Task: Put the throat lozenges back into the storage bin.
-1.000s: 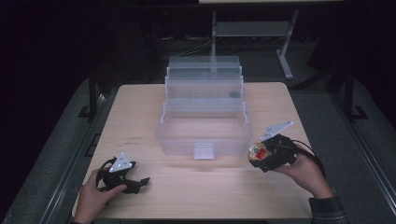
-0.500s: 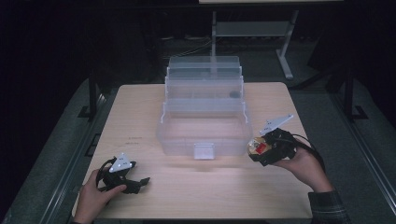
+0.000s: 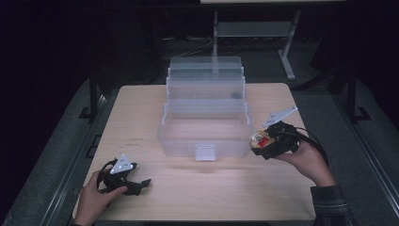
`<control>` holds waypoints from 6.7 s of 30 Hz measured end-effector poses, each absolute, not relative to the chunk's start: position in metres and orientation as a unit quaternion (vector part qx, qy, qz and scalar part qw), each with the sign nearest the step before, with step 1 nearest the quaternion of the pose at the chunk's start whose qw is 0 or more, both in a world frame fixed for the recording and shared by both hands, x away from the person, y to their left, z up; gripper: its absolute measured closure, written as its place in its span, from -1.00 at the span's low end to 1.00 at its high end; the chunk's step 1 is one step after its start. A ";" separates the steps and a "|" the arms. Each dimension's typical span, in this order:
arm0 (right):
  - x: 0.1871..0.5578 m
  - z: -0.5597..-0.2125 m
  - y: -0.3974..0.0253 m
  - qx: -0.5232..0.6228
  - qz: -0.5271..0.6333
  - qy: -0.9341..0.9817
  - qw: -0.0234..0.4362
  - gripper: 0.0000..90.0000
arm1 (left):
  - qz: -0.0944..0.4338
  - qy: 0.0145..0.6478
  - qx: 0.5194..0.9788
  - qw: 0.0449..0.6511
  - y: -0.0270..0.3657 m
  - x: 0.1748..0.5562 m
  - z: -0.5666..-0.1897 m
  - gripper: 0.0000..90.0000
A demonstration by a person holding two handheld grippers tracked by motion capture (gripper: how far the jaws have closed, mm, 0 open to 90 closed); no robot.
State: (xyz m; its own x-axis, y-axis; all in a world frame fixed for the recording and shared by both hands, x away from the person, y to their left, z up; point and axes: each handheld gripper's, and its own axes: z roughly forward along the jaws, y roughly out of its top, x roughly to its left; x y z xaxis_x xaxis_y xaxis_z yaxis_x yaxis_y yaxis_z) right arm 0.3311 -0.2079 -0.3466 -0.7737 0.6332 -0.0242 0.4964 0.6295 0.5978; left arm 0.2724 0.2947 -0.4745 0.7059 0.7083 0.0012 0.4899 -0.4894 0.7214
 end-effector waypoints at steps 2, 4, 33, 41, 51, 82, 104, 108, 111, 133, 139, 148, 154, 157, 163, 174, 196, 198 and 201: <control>0.333 -0.345 -0.208 0.315 0.297 0.894 0.116 -0.56 | 0.151 0.353 0.850 0.362 0.295 0.272 -0.474 -0.73; 0.335 -0.343 -0.208 0.315 0.297 0.894 0.117 -0.56 | 0.151 0.353 0.850 0.362 0.295 0.272 -0.474 -0.73; 0.372 -0.329 -0.178 0.310 0.295 0.897 0.108 -0.56 | 0.151 0.352 0.851 0.361 0.295 0.272 -0.474 -0.73; 0.384 -0.333 -0.168 0.310 0.294 0.899 0.096 -0.56 | 0.151 0.352 0.851 0.361 0.295 0.272 -0.474 -0.73; 0.393 -0.341 -0.159 0.311 0.286 0.902 0.091 -0.56 | 0.150 0.352 0.850 0.361 0.295 0.272 -0.474 -0.73; 0.403 -0.358 -0.150 0.312 0.267 0.909 0.078 -0.58 | 0.150 0.352 0.850 0.361 0.295 0.272 -0.474 -0.73; 0.393 -0.344 -0.165 0.316 0.280 0.902 0.089 -0.58 | 0.150 0.352 0.850 0.361 0.295 0.272 -0.474 -0.73; 0.389 -0.340 -0.173 0.320 0.281 0.900 0.096 -0.58 | 0.150 0.352 0.850 0.361 0.295 0.272 -0.474 -0.73; 0.385 -0.338 -0.180 0.325 0.282 0.898 0.098 -0.58 | 0.151 0.352 0.850 0.361 0.295 0.272 -0.474 -0.73; 0.362 -0.352 -0.224 0.354 0.280 0.887 0.100 -0.67 | 0.150 0.352 0.850 0.361 0.295 0.272 -0.474 -0.73; 0.356 -0.360 -0.232 0.362 0.284 0.882 0.101 -0.74 | 0.150 0.352 0.850 0.361 0.295 0.272 -0.474 -0.73; 0.345 -0.376 -0.241 0.378 0.286 0.875 0.103 -0.93 | 0.150 0.352 0.850 0.361 0.295 0.272 -0.474 -0.73; 0.338 -0.387 -0.246 0.383 0.285 0.872 0.105 -0.93 | 0.150 0.352 0.850 0.361 0.295 0.272 -0.474 -0.73; 0.333 -0.393 -0.250 0.389 0.288 0.869 0.108 -0.93 | 0.150 0.352 0.850 0.361 0.295 0.272 -0.474 -0.73; 0.324 -0.402 -0.257 0.400 0.296 0.860 0.111 -0.93 | 0.150 0.352 0.850 0.361 0.295 0.272 -0.474 -0.73; 0.307 -0.422 -0.266 0.414 0.293 0.854 0.121 -0.93 | 0.151 0.352 0.850 0.362 0.295 0.272 -0.475 -0.73; 0.274 -0.467 -0.287 0.449 0.293 0.834 0.132 -0.95 | 0.151 0.352 0.851 0.360 0.295 0.272 -0.474 -0.73; 0.272 -0.470 -0.288 0.452 0.292 0.832 0.137 -0.96 | 0.151 0.352 0.851 0.361 0.295 0.272 -0.474 -0.73; 0.270 -0.474 -0.290 0.454 0.291 0.829 0.147 -0.97 | 0.151 0.352 0.851 0.361 0.295 0.272 -0.474 -0.73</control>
